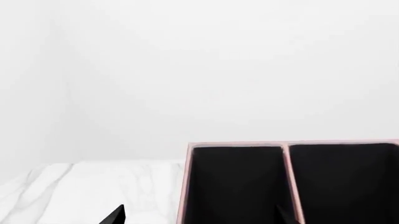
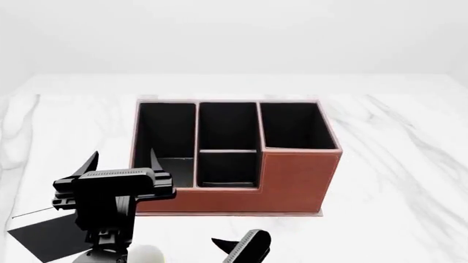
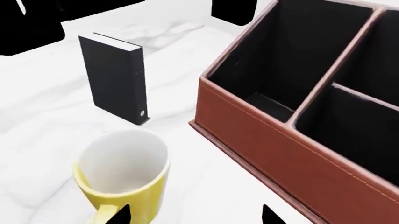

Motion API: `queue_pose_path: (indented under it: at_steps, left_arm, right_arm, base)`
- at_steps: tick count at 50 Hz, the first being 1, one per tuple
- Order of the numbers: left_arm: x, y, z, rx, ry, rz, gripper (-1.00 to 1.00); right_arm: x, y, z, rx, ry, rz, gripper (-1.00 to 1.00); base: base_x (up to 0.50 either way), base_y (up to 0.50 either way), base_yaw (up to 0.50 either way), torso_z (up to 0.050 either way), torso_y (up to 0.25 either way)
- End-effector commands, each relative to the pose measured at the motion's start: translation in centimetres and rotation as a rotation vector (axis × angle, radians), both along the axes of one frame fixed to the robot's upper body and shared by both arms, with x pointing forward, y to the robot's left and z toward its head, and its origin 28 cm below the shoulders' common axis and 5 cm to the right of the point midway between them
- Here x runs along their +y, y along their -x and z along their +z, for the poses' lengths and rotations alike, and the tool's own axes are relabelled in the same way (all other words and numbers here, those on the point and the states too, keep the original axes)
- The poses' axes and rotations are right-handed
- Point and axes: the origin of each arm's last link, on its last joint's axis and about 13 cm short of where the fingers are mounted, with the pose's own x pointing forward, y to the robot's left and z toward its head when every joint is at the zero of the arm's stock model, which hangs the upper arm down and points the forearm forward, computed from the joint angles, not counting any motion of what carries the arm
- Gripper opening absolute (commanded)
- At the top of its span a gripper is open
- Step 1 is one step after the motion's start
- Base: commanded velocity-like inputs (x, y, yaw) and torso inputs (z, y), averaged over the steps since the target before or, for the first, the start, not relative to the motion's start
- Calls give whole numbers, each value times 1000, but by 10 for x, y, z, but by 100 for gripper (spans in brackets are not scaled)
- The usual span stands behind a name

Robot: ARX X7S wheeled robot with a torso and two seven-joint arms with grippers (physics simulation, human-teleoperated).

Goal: Pick up the yellow and white mug and place it to the right of the caddy.

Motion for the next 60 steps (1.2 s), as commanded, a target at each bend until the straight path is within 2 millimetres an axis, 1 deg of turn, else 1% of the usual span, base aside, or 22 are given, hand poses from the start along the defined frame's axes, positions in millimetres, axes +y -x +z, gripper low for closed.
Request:
queue_pose_path:
  at_steps: [1, 14, 32, 45, 53, 60]
  left_arm:
    - [1, -2, -2, -2, 6, 1, 100]
    - [1, -1, -2, -1, 9, 1, 100]
    - [2, -1, -3, -2, 13, -1, 100]
    - [2, -1, -3, -3, 15, -6, 100]
    - [2, -1, -3, -4, 15, -7, 100]
    - [2, -1, -3, -3, 16, -7, 100]
  right_arm:
    - [13, 4, 1, 17, -16, 77, 100]
    - [20, 0, -3, 44, -15, 95, 100]
    - [31, -21, -19, 134, -21, 104, 100]
    - [37, -19, -30, 234, -23, 166, 100]
    - [38, -16, -32, 267, -24, 225, 100]
    - [39, -18, -35, 324, -50, 252, 100]
  base:
    - [0, 0, 0, 0, 0]
    - [0, 0, 0, 0, 0]
    - [0, 0, 0, 0, 0]
    - [0, 0, 0, 0, 0]
    - [0, 0, 0, 0, 0]
    - [0, 0, 0, 0, 0]
